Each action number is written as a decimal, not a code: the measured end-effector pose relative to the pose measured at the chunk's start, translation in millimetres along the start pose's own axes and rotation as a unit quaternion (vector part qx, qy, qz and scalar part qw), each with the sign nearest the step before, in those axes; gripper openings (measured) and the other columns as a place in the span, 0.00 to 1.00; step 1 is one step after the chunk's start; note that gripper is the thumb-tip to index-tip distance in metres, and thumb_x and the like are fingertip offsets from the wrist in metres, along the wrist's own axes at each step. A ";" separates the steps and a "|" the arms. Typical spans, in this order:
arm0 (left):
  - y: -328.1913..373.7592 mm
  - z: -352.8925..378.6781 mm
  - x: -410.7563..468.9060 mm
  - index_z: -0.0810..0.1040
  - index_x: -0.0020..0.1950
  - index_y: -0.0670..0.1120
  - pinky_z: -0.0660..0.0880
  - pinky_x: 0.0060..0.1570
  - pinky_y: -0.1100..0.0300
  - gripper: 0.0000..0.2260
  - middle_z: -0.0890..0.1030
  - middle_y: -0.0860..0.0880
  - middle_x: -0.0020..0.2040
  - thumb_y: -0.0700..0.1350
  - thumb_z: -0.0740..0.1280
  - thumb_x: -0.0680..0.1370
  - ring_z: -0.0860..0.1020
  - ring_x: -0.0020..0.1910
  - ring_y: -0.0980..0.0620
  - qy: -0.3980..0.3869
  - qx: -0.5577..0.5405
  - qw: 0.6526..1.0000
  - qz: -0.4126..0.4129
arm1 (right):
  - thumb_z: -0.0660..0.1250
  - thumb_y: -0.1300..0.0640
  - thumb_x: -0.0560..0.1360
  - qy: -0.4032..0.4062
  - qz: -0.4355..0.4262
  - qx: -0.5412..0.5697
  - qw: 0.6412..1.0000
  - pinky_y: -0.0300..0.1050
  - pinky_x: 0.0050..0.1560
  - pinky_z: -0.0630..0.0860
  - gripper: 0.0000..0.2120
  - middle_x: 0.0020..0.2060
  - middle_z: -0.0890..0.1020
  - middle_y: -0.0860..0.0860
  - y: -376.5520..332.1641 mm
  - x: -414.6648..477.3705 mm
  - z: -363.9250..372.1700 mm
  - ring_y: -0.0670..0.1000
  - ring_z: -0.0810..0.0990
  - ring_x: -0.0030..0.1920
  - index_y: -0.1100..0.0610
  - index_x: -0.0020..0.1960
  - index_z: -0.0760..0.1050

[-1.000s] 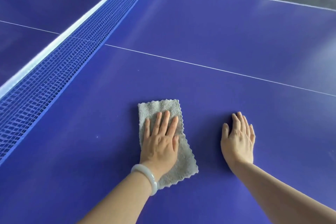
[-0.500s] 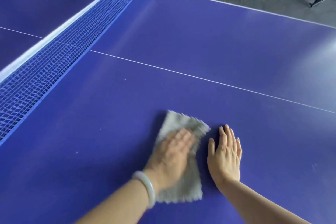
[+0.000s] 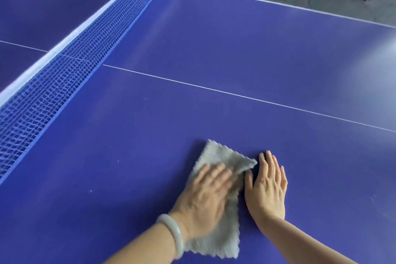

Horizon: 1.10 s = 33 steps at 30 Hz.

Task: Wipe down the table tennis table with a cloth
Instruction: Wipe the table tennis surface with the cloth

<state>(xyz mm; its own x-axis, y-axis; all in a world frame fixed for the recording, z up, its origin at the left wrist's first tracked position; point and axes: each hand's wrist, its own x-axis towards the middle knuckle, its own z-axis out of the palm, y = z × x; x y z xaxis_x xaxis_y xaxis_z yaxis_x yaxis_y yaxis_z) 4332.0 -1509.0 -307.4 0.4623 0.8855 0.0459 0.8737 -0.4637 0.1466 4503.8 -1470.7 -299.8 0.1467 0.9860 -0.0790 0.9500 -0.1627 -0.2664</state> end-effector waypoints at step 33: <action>-109.9 -13.1 15.6 0.55 0.80 0.53 0.51 0.74 0.39 0.25 0.53 0.54 0.80 0.52 0.49 0.82 0.51 0.79 0.46 -0.014 -0.012 0.987 -0.162 | 0.46 0.43 0.82 0.015 0.029 -0.027 0.999 0.51 0.79 0.37 0.33 0.81 0.47 0.54 -104.8 81.2 35.0 0.53 0.41 0.80 0.59 0.81 0.46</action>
<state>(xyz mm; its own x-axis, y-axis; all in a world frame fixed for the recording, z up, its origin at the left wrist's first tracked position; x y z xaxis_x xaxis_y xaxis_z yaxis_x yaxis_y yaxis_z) 4241.3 -1443.9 -309.8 0.1628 0.9860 -0.0349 0.9727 -0.1545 0.1730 4406.5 -1374.8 -312.0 0.2090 0.9758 -0.0638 0.9532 -0.2178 -0.2096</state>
